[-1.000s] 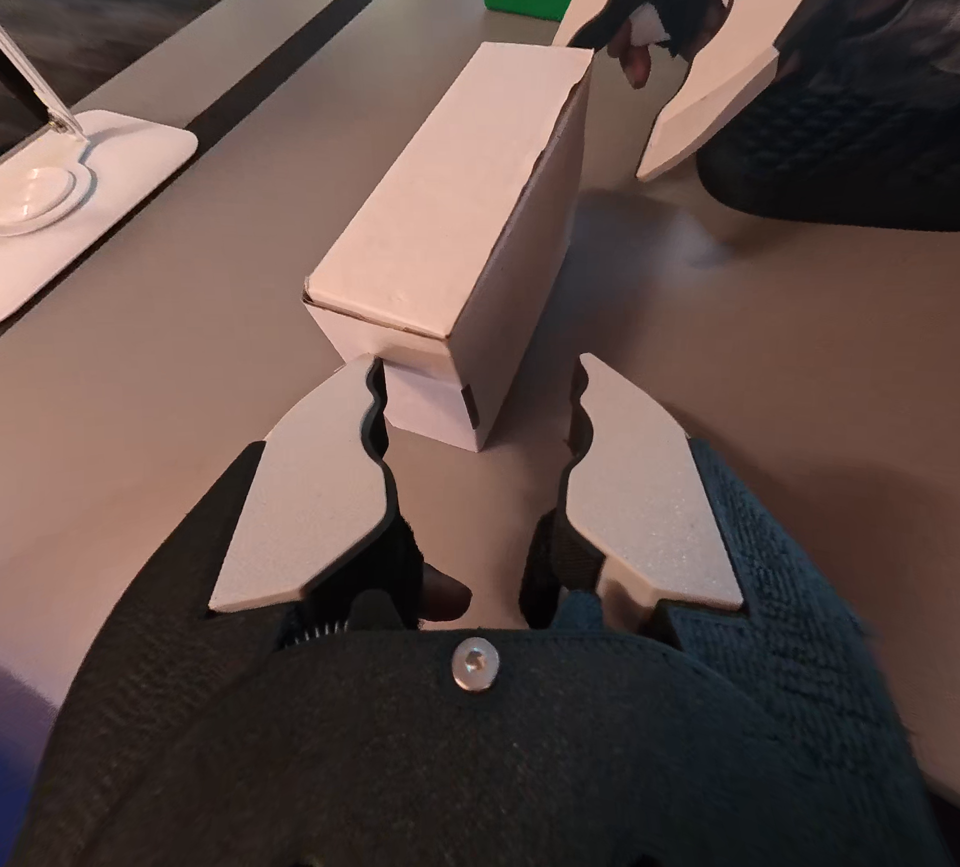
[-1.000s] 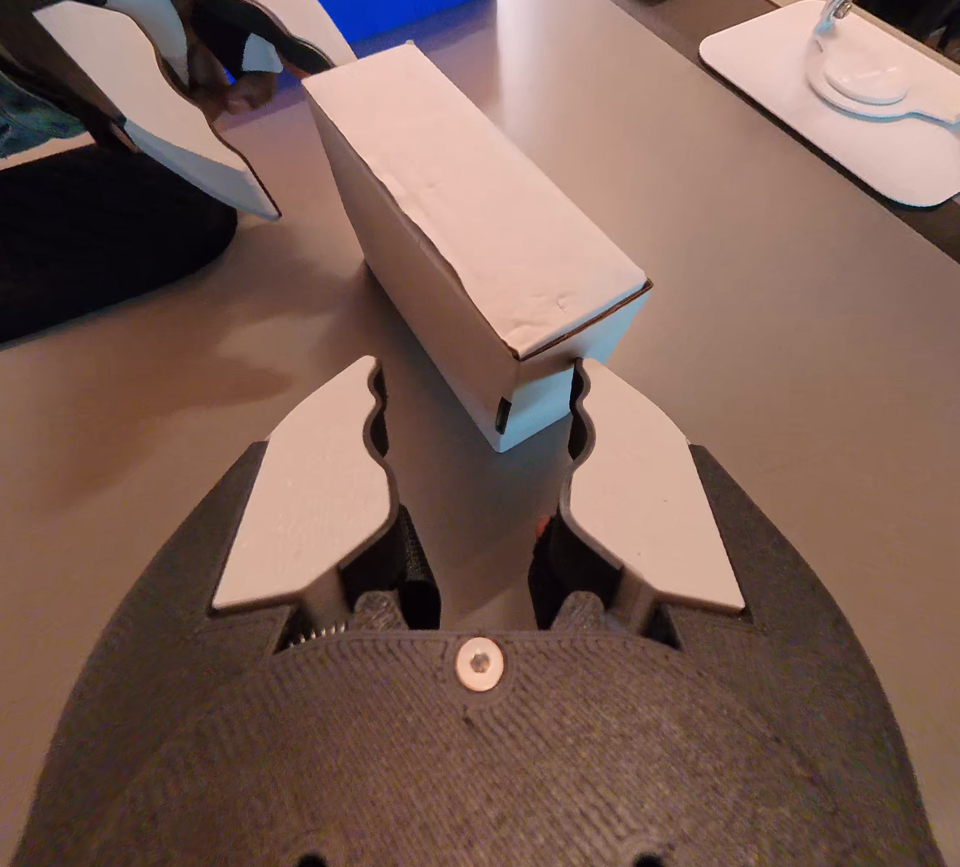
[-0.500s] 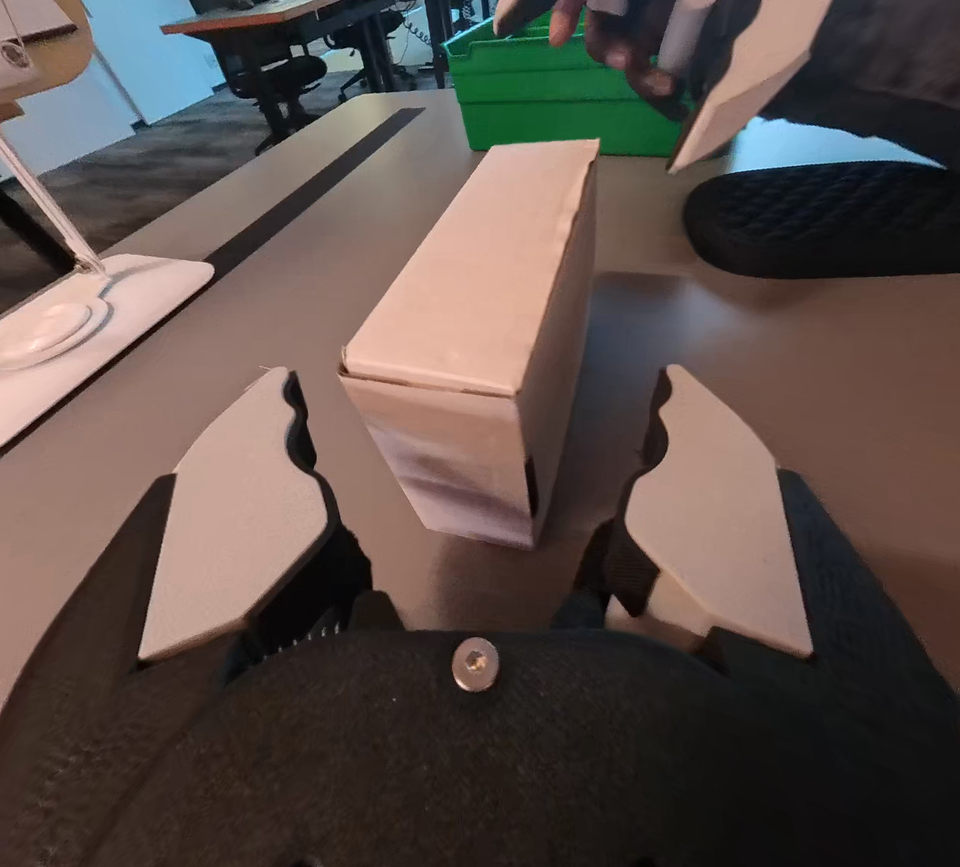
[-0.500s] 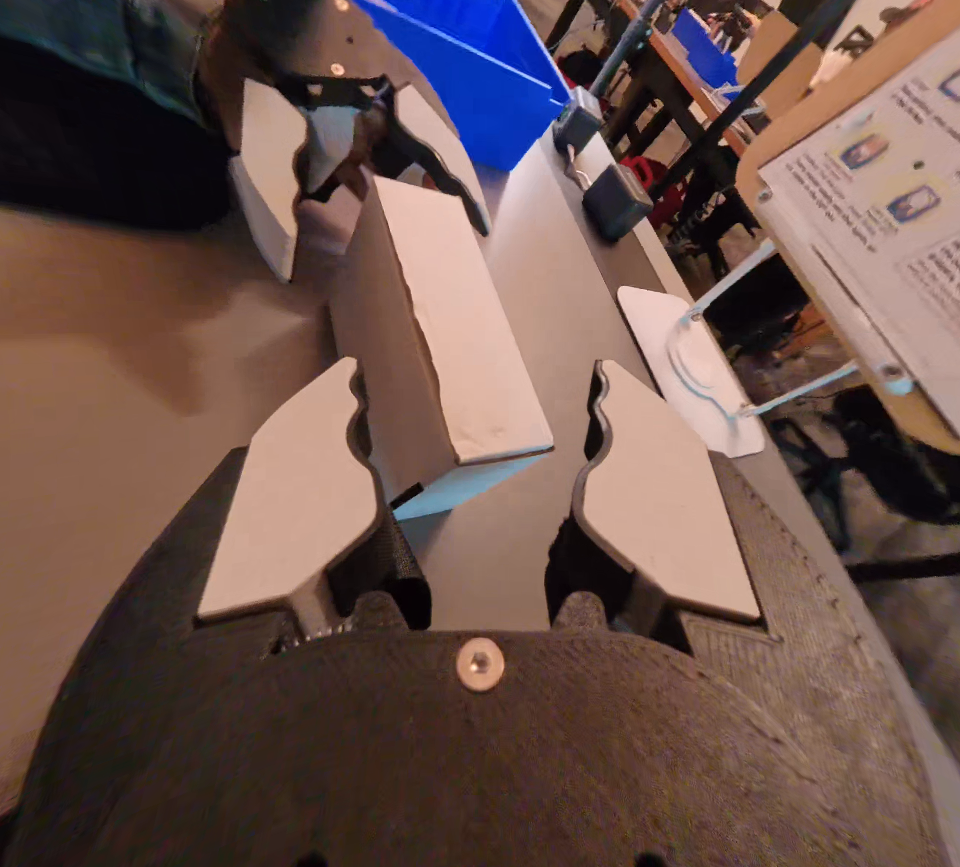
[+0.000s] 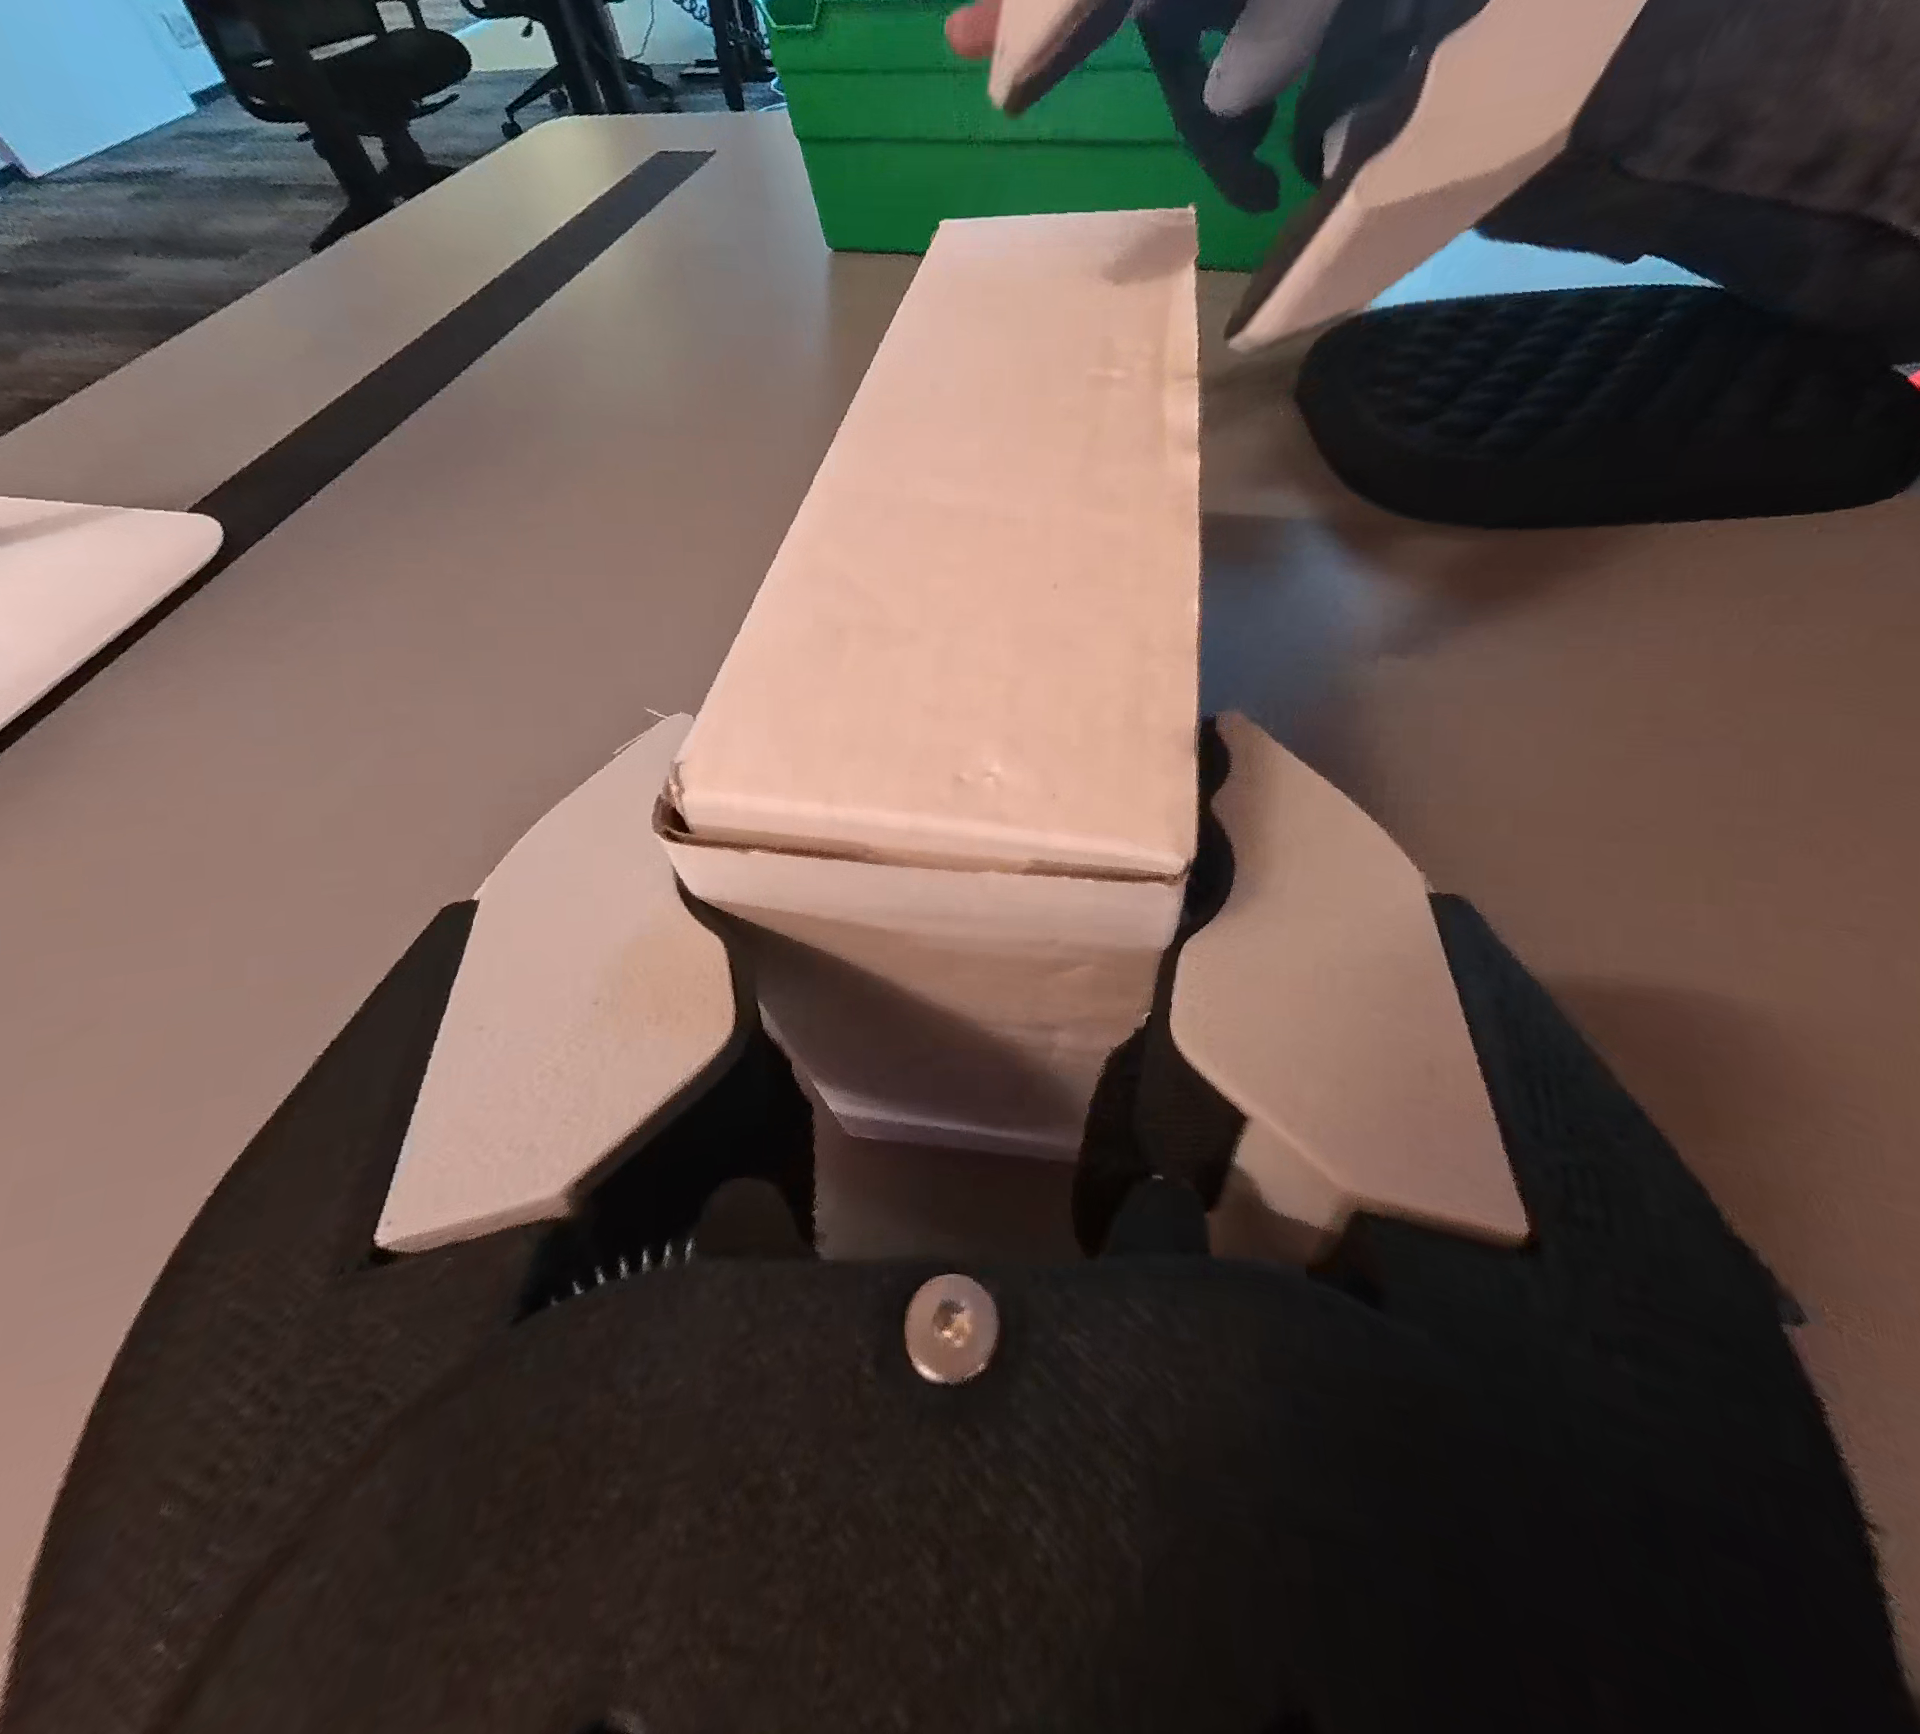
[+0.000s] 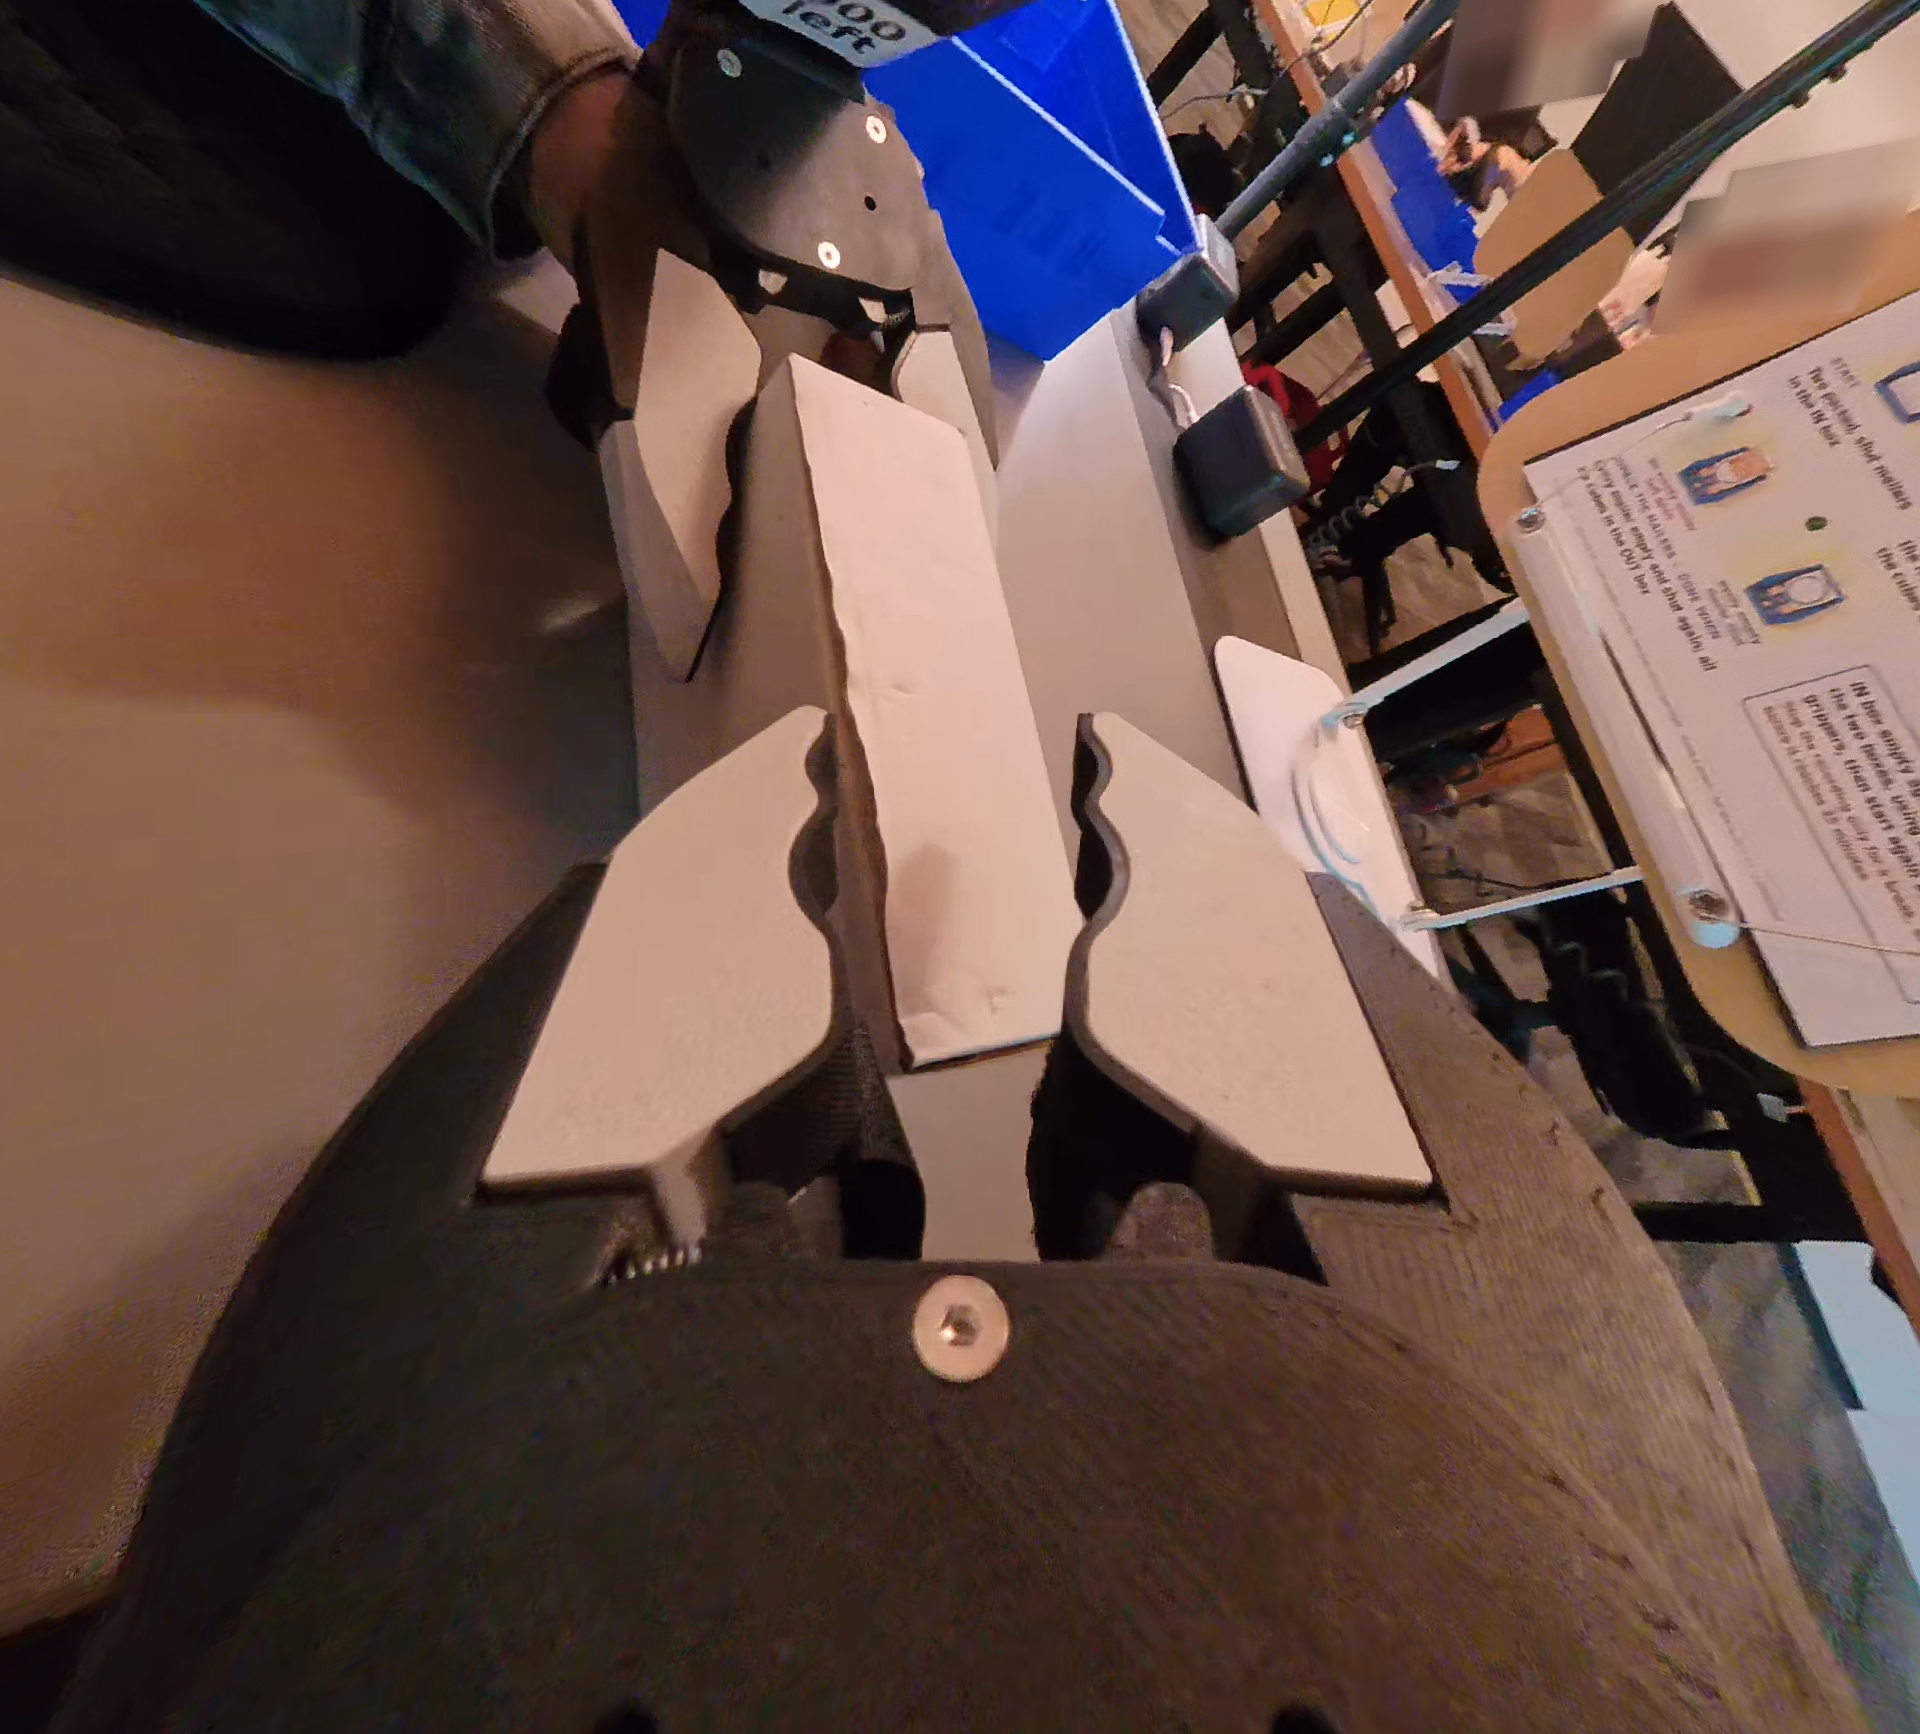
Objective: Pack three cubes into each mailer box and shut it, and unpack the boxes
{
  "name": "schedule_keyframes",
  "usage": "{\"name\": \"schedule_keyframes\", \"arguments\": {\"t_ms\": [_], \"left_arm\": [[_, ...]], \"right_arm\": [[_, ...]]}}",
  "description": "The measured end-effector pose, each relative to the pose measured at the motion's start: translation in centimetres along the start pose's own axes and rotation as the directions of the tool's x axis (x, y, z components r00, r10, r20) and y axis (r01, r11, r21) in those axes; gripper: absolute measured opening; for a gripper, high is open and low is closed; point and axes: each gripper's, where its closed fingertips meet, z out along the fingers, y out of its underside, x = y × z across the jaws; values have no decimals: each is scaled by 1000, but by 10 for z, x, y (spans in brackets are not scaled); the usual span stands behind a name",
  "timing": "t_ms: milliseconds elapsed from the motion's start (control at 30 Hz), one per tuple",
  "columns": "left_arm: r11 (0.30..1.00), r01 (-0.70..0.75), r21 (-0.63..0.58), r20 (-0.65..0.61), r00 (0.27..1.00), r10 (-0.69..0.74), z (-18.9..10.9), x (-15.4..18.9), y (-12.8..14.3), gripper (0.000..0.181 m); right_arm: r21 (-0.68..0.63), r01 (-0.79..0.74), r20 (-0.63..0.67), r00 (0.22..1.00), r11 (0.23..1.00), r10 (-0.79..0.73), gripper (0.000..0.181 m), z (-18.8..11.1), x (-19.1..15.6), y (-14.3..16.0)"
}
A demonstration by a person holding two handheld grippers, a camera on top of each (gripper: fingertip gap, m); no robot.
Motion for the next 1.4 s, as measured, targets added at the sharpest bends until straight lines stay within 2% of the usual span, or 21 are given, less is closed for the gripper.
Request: {"name": "schedule_keyframes", "arguments": {"t_ms": [267,467,600,767,900,933,1000,1067,1133,1267,1400], "left_arm": [[1000,-18,-6,-19,1000,18,-1,1,1,85],[1000,-23,-6,-28,999,22,-1,2,1,84],[1000,-29,-9,-30,999,28,-1,2,1,83],[999,-35,-12,-33,999,35,-1,2,2,82],[999,-34,-29,-17,999,34,-1,0,3,82],[999,-37,-36,-15,999,36,-1,0,3,82],[998,-44,-54,-16,999,43,-1,0,5,82],[997,-46,-64,-27,999,44,0,2,5,82],[997,-41,-70,-30,999,39,1,3,6,82],[995,-20,-94,-45,999,16,1,2,9,81],[988,-52,-149,-34,998,48,-7,-5,11,80]], "right_arm": [[-110,188,-60,979,976,-196,43,-1,2,0],[-269,392,-114,894,880,-433,43,1,2,-6],[-333,444,-163,842,832,-515,36,4,1,-8],[-395,456,-178,814,798,-553,22,8,-4,-6],[-479,493,-134,776,726,-616,0,12,-8,1],[-485,510,-119,766,710,-632,0,12,-8,1],[-472,489,-45,817,733,-574,1,11,-10,2],[-437,386,50,912,812,-407,1,9,-12,0],[-396,298,133,955,868,-267,2,7,-8,-8],[-383,195,317,946,903,-70,2,7,-2,-19],[-417,144,393,919,897,35,3,12,-4,-14]]}}
